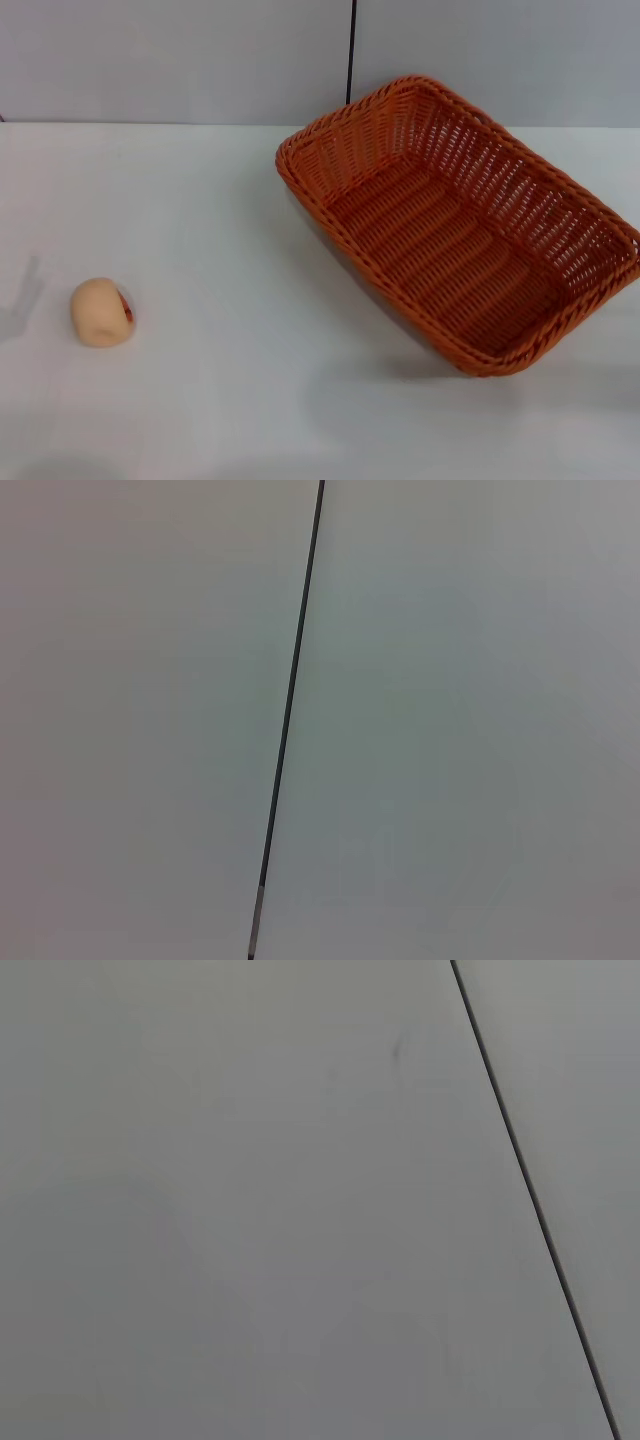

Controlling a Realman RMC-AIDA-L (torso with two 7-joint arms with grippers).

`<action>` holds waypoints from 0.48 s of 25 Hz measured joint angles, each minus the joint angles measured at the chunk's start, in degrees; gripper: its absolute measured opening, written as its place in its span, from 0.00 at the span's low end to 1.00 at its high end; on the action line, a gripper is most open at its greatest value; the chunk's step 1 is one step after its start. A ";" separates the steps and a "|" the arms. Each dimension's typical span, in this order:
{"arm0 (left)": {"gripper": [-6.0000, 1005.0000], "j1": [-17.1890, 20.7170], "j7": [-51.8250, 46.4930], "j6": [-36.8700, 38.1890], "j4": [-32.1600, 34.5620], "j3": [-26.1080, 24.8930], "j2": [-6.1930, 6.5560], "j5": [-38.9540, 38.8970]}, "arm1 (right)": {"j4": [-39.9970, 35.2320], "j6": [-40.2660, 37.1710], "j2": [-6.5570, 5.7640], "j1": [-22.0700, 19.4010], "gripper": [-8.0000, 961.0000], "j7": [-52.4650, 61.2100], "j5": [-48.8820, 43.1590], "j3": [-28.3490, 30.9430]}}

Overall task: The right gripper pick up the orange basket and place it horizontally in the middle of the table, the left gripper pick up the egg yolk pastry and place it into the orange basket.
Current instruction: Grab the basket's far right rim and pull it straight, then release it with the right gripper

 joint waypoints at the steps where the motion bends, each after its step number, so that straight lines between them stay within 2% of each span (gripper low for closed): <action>1: 0.83 0.00 0.00 0.00 0.00 0.00 0.01 0.01 | -0.01 0.02 0.00 0.00 0.73 0.01 -0.01 -0.04; 8: 0.82 0.00 0.00 0.06 0.00 0.00 0.00 0.11 | -0.37 0.05 -0.06 -0.08 0.73 0.83 -0.87 -0.72; 12: 0.82 -0.04 -0.01 -0.04 -0.01 -0.01 0.00 0.12 | -4.41 0.47 -0.11 -0.24 0.73 5.78 -4.91 -0.73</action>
